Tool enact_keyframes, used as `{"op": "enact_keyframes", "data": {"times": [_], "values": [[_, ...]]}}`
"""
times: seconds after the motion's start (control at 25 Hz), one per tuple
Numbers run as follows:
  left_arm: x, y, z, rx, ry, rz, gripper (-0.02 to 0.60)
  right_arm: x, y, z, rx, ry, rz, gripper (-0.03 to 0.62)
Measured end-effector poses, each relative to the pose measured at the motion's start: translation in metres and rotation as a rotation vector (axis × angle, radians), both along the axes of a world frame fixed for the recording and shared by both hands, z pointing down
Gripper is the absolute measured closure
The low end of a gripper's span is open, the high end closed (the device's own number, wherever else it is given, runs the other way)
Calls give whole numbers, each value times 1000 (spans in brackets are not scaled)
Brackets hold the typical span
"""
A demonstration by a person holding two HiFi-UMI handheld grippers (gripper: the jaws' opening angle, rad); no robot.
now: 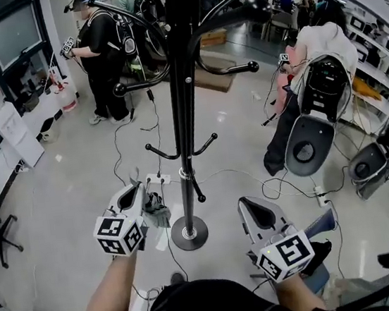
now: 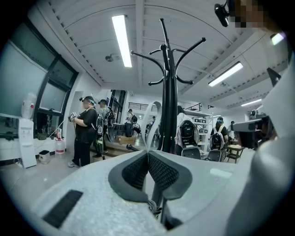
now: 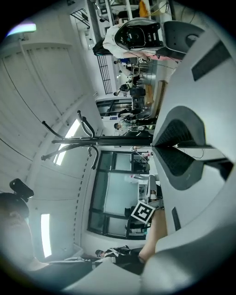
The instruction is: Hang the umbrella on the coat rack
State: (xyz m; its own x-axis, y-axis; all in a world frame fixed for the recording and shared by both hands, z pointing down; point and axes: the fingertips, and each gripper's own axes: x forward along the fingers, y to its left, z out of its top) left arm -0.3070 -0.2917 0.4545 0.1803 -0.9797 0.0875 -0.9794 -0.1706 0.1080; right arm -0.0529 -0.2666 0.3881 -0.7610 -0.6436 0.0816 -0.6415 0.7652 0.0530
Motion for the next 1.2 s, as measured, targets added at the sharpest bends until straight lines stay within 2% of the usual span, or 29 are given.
{"op": "enact_keyframes", "data": {"times": [0.32, 0.76, 1.2], "values": [[-18, -50, 25, -38, 30, 14, 571, 0, -17, 1, -29, 13, 82, 592], [-49, -102, 54, -97, 73, -45, 571, 13, -28, 2, -71, 2, 181, 592], [-64, -144, 87, -146, 46, -57, 571, 13, -26, 18, -81, 18, 237, 592]]}}
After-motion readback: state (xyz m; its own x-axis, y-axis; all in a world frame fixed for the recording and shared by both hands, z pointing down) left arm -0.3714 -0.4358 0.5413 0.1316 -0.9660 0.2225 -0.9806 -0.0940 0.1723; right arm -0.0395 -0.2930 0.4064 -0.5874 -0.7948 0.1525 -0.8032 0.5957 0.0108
